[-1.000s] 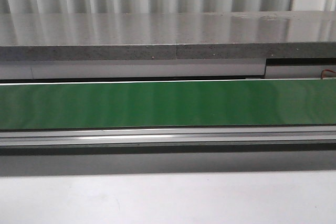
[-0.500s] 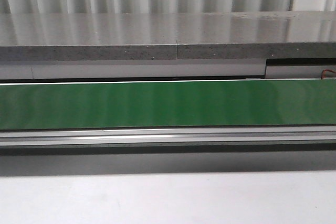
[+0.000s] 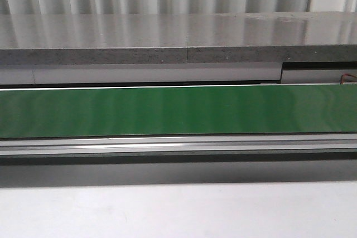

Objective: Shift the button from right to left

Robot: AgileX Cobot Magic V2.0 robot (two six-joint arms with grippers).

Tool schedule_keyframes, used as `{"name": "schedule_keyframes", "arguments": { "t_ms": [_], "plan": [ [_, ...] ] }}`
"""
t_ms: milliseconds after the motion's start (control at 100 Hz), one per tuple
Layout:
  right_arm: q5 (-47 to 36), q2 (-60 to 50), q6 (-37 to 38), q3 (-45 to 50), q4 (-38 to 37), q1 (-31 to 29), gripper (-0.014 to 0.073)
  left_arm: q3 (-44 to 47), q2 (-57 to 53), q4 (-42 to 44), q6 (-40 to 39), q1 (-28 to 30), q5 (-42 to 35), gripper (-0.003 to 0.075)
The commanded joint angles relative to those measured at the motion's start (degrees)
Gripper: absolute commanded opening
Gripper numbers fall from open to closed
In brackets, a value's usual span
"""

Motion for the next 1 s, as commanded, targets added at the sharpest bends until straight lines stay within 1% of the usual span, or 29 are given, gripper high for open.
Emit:
{"name": "schedule_keyframes", "arguments": {
  "t_ms": [0,100,240,410,480,600,710,750,830,880,990],
  "plan": [
    [-3.9,0.2,-0.6,-1.3,0.1,0.0,-0.0067,-1.5,0.6,-1.0,-0.6,-0.5,-4.5,-0.0020],
    [-3.9,0.2,-0.6,-1.3,0.1,0.0,-0.0067,-1.5,0.6,-1.0,-0.6,-0.6,-4.8,-0.0020],
    [-3.9,0.2,-0.6,-1.3,0.1,0.0,-0.0067,-0.6,0.6,-0.5,-0.6,-2.3,-11.4,-0.0020],
    [-3.9,0.2,-0.6,-1.3,0.1,0.0,-0.0067,7.3,0.1,0.2,-0.6,-2.6,-23.3,-0.0020],
    [-3.9,0.2,-0.6,-1.3,0.1,0.0,-0.0067,11.2,-1.1,1.8,-0.7,-2.6,-26.2,-0.0020],
    [-3.9,0.2,-0.6,-1.3,0.1,0.0,-0.0067,16.7,-4.9,5.9,-2.1,-2.6,-27.4,-0.0020],
    [-3.9,0.2,-0.6,-1.3,0.1,0.0,-0.0067,20.5,-9.9,11.9,-8.8,-2.6,-27.4,-0.0020],
    [-3.9,0.2,-0.6,-1.3,0.1,0.0,-0.0067,21.5,-11.9,12.6,-10.1,-2.6,-27.4,-0.0020],
    [-3.9,0.2,-0.6,-1.3,0.1,0.0,-0.0067,23.6,-15.3,12.7,-10.3,-2.6,-27.4,-0.0020],
    [-3.9,0.2,-0.6,-1.3,0.1,0.0,-0.0067,24.7,-15.1,13.5,-10.6,-2.6,-28.9,-0.0020],
    [-3.8,0.2,-0.6,-1.3,0.1,0.0,-0.0067,26.9,-15.1,16.6,-14.7,-2.6,-31.9,-0.0020]
  ]
}}
